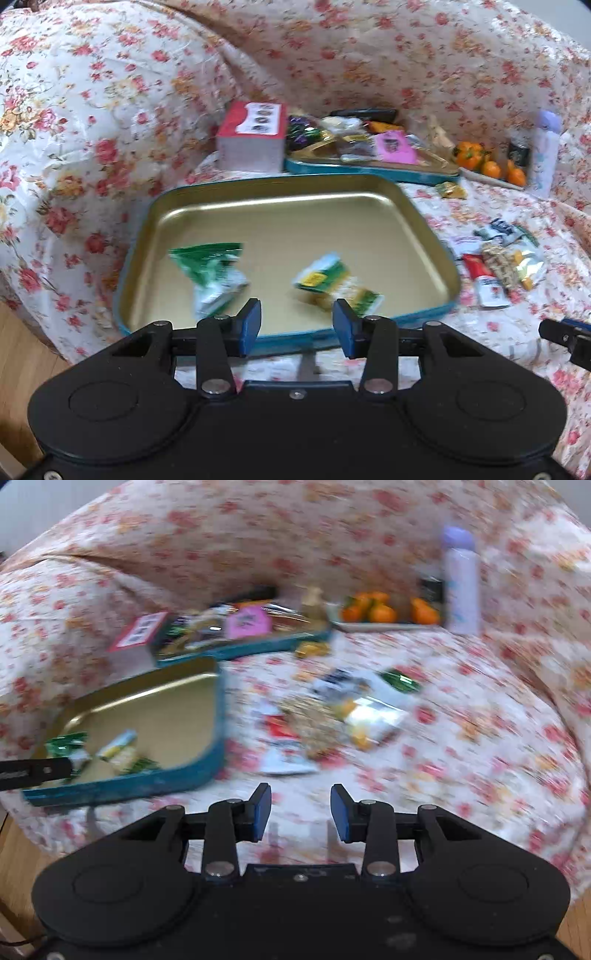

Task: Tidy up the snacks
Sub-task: 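Move the right gripper back to the silver-yellow packet in the pile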

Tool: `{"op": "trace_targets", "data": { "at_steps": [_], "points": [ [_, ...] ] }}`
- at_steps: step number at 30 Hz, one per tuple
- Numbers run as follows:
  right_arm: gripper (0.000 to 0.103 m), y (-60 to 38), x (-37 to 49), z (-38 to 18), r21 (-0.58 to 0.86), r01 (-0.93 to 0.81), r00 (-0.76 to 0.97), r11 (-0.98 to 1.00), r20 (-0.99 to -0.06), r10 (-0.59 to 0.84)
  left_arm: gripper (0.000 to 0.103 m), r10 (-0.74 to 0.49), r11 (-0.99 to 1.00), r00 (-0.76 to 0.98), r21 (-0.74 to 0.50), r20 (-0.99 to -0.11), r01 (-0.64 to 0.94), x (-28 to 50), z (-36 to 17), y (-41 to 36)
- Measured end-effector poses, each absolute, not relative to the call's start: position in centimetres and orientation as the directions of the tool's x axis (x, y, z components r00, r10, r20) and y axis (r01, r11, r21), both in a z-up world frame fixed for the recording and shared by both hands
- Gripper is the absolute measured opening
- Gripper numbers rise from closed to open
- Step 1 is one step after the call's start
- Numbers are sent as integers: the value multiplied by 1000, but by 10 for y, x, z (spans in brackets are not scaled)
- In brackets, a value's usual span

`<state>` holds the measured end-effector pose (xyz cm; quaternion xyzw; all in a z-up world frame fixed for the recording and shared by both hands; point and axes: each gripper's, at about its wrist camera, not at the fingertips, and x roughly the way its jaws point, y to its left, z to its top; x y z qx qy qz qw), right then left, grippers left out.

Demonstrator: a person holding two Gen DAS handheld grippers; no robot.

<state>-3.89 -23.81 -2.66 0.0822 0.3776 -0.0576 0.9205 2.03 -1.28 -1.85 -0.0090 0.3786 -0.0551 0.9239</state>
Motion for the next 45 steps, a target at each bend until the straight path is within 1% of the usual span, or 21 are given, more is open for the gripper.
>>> {"op": "trace_targets", "data": {
  "at_steps": [2, 4, 11, 16, 25, 29, 33, 37, 45],
  "points": [
    [38, -255, -44, -31, 103, 203, 698, 974, -713, -70, 51, -128, 992, 695, -99, -708, 82, 16, -22, -27],
    [38, -271, -48, -34, 98, 230, 694, 968, -714, -93, 51, -165, 986, 675, -126, -719, 107, 12, -24, -42],
    [38, -302, -45, -42, 78, 289, 696, 954, -701, -154, 51, -220, 967, 681, -66, -699, 246, 6, -16, -109],
    [38, -310, -39, -50, 108, 297, 693, 949, -708, -136, 51, -247, 956, 643, -74, -725, 283, 17, -27, -142],
    [39, -320, -33, -55, 118, 292, 697, 949, -705, -127, 51, -223, 949, 625, -20, -748, 315, 36, -45, -185],
    [39, -325, -31, -55, 135, 302, 702, 944, -701, -125, 51, -219, 952, 602, -32, -768, 305, 50, -52, -193],
    [39, -328, -27, -57, 146, 304, 702, 941, -702, -118, 51, -199, 956, 598, -19, -776, 293, 61, -56, -197],
    [39, -328, -22, -60, 150, 299, 701, 942, -704, -110, 53, -200, 956, 586, -26, -786, 291, 71, -60, -199],
    [39, -328, -2, -53, 132, 251, 729, 959, -677, -97, 55, -199, 954, 580, -21, -790, 300, 86, -64, -208]
  ]
}}
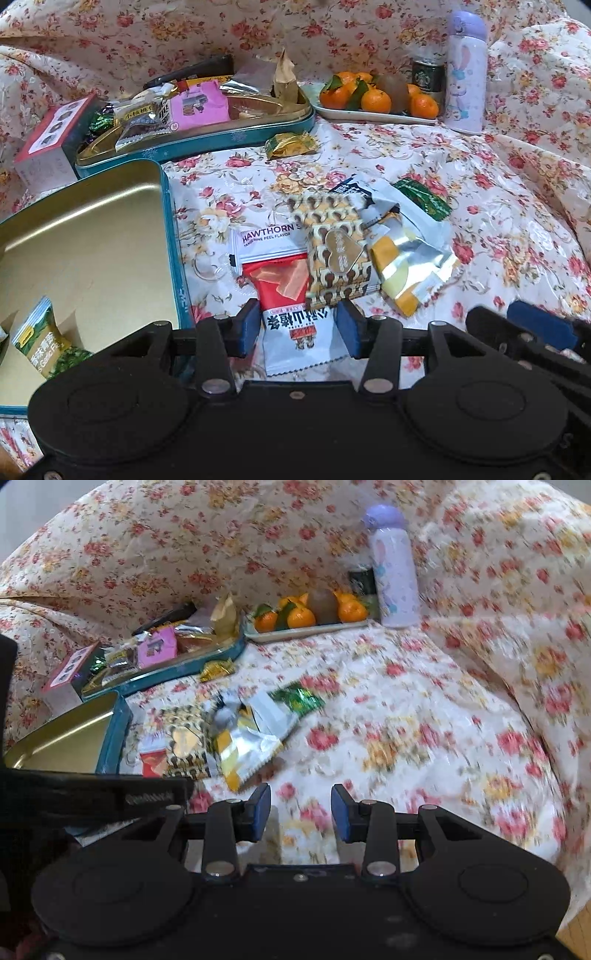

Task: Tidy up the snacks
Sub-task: 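Move the right gripper back to the silver-yellow packet in the pile, then grasp the silver-yellow packet with the right gripper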

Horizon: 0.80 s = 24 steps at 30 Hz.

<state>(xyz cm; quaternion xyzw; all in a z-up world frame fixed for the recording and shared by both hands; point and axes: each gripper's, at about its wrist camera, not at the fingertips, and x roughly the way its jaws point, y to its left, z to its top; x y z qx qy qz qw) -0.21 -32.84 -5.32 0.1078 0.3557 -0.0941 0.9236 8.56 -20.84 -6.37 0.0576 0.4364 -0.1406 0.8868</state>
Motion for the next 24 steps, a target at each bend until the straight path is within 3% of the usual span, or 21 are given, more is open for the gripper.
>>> {"op": "trace_targets", "data": {
  "at_steps": [8, 14, 16, 21, 24],
  "points": [
    [41, -324, 32, -44, 80, 178, 767, 981, -636, -87, 57, -209, 949, 577, -22, -789, 315, 90, -66, -207],
    [41, -332, 52, -55, 166, 163, 738, 972, -675, -8, 57, -231, 947, 578, -45, -783, 317, 89, -67, -204],
    [18, -334, 54, -59, 203, 153, 724, 967, -689, 30, 57, -235, 947, 574, -51, -784, 318, 90, -67, -204],
    [3, -340, 43, -64, 219, 190, 728, 957, -685, 13, 57, -232, 947, 569, -48, -789, 318, 91, -67, -205],
    [2, -351, 38, -65, 214, 248, 720, 945, -693, -32, 57, -232, 947, 571, -47, -787, 319, 91, -67, -205]
  ]
}}
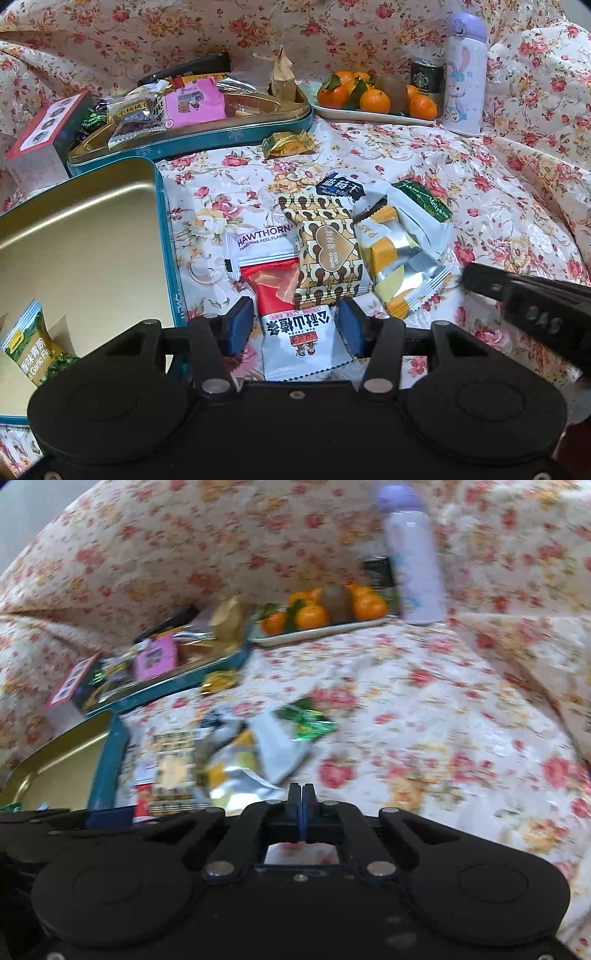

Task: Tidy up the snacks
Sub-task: 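Grasp the silver-yellow packet with the right gripper, then lift the silver-yellow packet with right gripper while left reaches the red hawthorn packet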

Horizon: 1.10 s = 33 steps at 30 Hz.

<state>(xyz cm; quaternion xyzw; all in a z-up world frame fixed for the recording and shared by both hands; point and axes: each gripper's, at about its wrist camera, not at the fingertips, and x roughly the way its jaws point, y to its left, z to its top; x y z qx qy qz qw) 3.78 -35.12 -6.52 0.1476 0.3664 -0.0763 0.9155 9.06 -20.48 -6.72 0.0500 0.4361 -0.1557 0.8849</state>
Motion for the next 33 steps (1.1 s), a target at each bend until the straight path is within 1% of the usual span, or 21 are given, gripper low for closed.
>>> {"op": "trace_targets", "data": {
  "at_steps": [3, 6, 7, 10, 12, 15, 17, 19, 21, 23, 25, 30, 31, 33],
  "points": [
    [3, -363, 30, -65, 228, 267, 721, 936, -692, -37, 57, -232, 947, 574, -48, -786, 317, 90, -67, -205],
    [5, -359, 28, -60, 203, 217, 740, 955, -672, -26, 57, -233, 948, 573, -50, -786, 316, 91, -67, -205],
    [8, -356, 29, -58, 202, 198, 747, 959, -665, -14, 57, -234, 947, 573, -51, -785, 316, 90, -67, -204],
    [11, -349, 35, -52, 228, 143, 761, 963, -647, 40, 57, -237, 946, 575, -51, -783, 320, 90, -68, -204],
    [11, -343, 42, -49, 237, 87, 767, 968, -636, 87, 56, -238, 945, 575, -50, -783, 322, 90, -68, -204],
    [12, -329, 54, -46, 205, -14, 756, 979, -639, 144, 57, -239, 945, 577, -49, -781, 324, 89, -68, -204],
    [18, -321, 61, -47, 164, -55, 746, 985, -649, 149, 57, -239, 945, 579, -48, -780, 325, 89, -68, -204],
    [28, -317, 68, -49, 123, -69, 736, 990, -664, 134, 57, -239, 945, 582, -47, -777, 325, 88, -68, -204],
    [32, -316, 75, -52, 106, -79, 726, 991, -675, 131, 57, -238, 945, 583, -46, -776, 324, 88, -68, -204],
    [33, -316, 81, -55, 105, -97, 706, 990, -694, 143, 57, -239, 945, 584, -47, -776, 324, 88, -68, -204],
    [38, -316, 86, -59, 115, -121, 687, 986, -707, 167, 57, -239, 944, 585, -45, -775, 326, 87, -68, -204],
    [38, -320, 90, -66, 130, -116, 668, 985, -723, 174, 57, -241, 944, 585, -45, -774, 328, 88, -68, -203],
    [36, -321, 89, -66, 135, -106, 670, 985, -723, 171, 57, -241, 944, 585, -46, -774, 328, 88, -68, -203],
    [36, -325, 86, -65, 135, -75, 675, 988, -722, 150, 57, -242, 943, 586, -45, -774, 329, 88, -69, -203]
  ]
}}
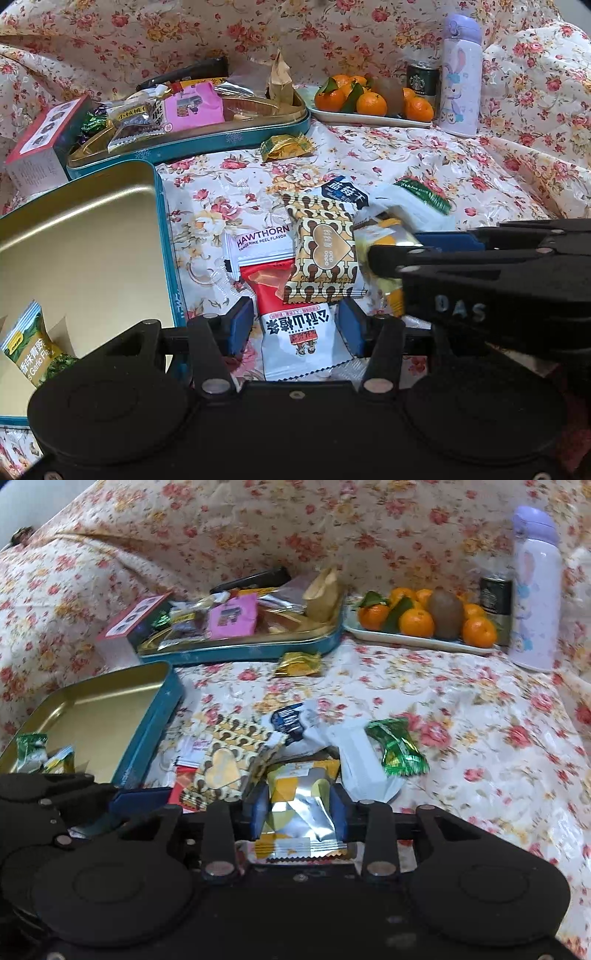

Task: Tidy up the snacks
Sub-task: 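Lift the silver-yellow packet with right gripper while left reaches the red hawthorn packet, then grasp the red-white hawthorn packet with the left gripper and lift it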

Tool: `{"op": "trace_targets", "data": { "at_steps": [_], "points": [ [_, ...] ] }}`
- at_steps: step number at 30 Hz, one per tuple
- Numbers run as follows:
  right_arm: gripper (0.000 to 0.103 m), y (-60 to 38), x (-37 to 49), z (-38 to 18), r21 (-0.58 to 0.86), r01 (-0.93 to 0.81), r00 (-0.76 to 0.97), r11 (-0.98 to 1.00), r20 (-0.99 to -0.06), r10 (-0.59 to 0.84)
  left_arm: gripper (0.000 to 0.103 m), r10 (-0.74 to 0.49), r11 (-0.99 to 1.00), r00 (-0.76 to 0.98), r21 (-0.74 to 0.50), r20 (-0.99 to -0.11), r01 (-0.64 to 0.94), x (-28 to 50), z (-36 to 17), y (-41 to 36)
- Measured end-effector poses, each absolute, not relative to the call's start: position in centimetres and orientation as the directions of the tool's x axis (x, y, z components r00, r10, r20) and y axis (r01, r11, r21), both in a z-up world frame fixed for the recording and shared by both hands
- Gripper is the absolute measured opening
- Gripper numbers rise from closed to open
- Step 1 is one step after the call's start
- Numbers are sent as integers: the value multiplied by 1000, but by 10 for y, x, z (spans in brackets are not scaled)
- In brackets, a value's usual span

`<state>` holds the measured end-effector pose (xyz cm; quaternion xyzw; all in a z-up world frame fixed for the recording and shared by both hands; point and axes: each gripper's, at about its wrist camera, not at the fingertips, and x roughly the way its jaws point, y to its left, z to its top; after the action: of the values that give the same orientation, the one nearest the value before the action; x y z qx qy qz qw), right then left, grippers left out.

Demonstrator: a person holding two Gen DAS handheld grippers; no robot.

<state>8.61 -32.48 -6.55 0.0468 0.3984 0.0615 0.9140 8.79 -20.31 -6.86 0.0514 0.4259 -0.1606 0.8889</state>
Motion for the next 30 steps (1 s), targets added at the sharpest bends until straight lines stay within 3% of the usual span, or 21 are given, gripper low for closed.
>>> {"op": "trace_targets", "data": {
  "at_steps": [11, 19, 30],
  "points": [
    [35, -340, 49, -63, -10, 93, 698, 996, -712, -73, 57, -240, 944, 581, -48, -778, 327, 89, -69, -203],
    [36, -340, 35, -65, -4, 150, 709, 989, -697, -111, 47, -232, 944, 565, -44, -792, 326, 87, -65, -203],
    [37, -339, 32, -66, -3, 164, 702, 986, -702, -119, 45, -241, 939, 529, -58, -813, 338, 69, -62, -197]
  ]
}}
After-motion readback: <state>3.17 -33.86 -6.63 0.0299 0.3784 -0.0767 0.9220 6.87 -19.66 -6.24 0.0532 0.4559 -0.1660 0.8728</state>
